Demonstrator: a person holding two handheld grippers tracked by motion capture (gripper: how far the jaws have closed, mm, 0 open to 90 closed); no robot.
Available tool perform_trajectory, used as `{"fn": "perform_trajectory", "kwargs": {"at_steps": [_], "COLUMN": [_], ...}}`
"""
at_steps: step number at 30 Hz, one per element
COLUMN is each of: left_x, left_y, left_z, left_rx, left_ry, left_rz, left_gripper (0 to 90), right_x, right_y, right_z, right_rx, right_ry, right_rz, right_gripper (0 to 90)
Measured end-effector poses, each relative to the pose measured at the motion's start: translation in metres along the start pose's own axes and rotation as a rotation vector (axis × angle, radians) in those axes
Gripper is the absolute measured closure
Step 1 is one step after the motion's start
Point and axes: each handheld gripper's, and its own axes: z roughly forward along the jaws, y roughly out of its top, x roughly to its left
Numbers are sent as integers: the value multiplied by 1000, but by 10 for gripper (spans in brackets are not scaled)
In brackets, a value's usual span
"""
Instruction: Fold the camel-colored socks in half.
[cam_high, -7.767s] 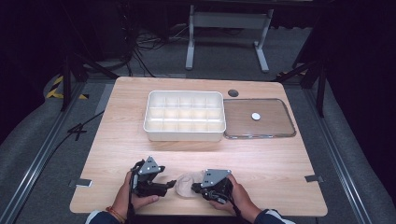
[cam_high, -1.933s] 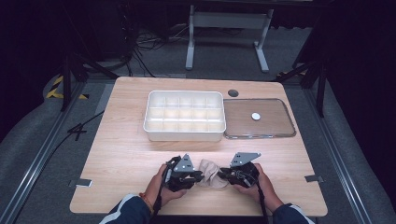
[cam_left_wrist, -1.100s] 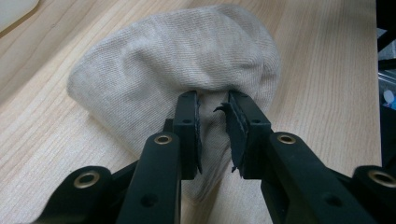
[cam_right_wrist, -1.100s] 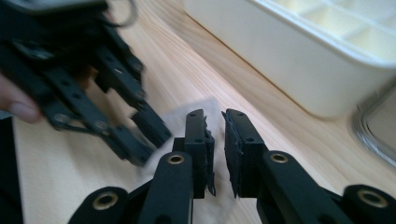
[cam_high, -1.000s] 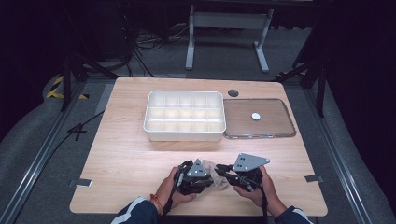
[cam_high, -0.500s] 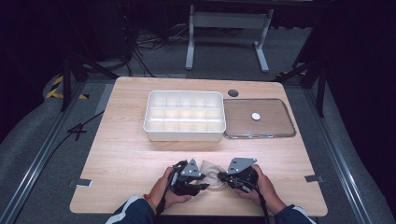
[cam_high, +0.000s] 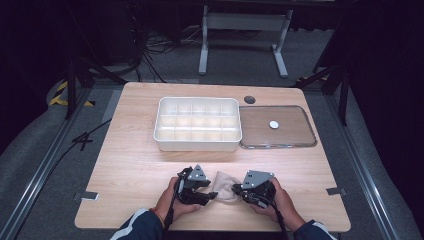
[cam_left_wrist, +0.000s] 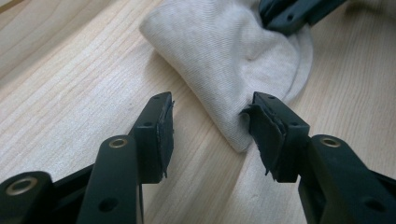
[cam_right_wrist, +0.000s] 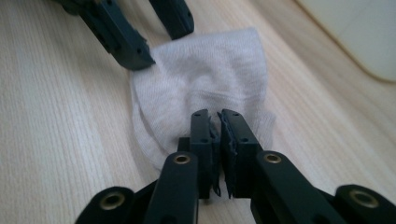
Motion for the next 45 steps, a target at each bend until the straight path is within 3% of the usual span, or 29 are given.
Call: {"fn": "perform_trajectory", "kwargs": {"at_steps": [1, 4, 6, 8, 10, 12, 13, 14, 16, 20, 21, 22, 24, 31, 41, 45], "left_x": [0, 0, 0, 0, 1, 2, 2, 2, 3, 4, 5, 5, 4, 2, -3, -8], "left_y": [0, 1, 1, 1, 1, 1, 1, 1, 1, 1, 1, 1, 2, 3, 11, 15], "left_z": [0, 0, 0, 1, 1, 2, 1, 2, 2, 2, 3, 3, 3, 2, -8, -5], "left_rx": [0, 6, 7, 2, 6, -3, 0, -3, -8, -9, -7, -8, -3, -8, -161, -180], "left_ry": [0, -1, -7, -15, -18, -31, -31, -32, -37, -40, -79, -85, -92, -74, -119, -124], "left_rz": [0, 18, 17, 12, 14, 5, 0, -1, -14, -23, -35, -36, -28, -20, -40, -10], "left_gripper": [509, 538, 549, 563, 575, 603, 609, 611, 617, 630, 651, 731, 760, 810, 834, 839], "right_x": [0, 6, 11, 15, 16, 12, 9, 6, 3, 4, 4, 4, 4, 6, 8, 14], "right_y": [0, 8, 11, 13, 12, 6, 4, 4, 7, 7, 7, 8, 8, 7, 7, 8], "right_z": [0, -10, -10, -6, 3, 15, 17, 17, 17, 18, 18, 18, 18, 18, 18, 21], "right_rx": [0, -107, -123, -107, -39, 25, 2, 11, 32, 36, 36, 37, 36, 32, 29, 15], "right_ry": [0, -29, -25, -16, -3, -22, -7, 14, 27, 21, 22, 22, 21, 13, -4, -34], "right_rz": [0, -9, -14, -39, -39, -23, 9, 42, 60, 55, 57, 57, 54, 55, 45, -2], "right_gripper": [834, 851, 851, 846, 835, 846, 846, 846, 847, 850, 850, 850, 850, 850, 850, 851]}}
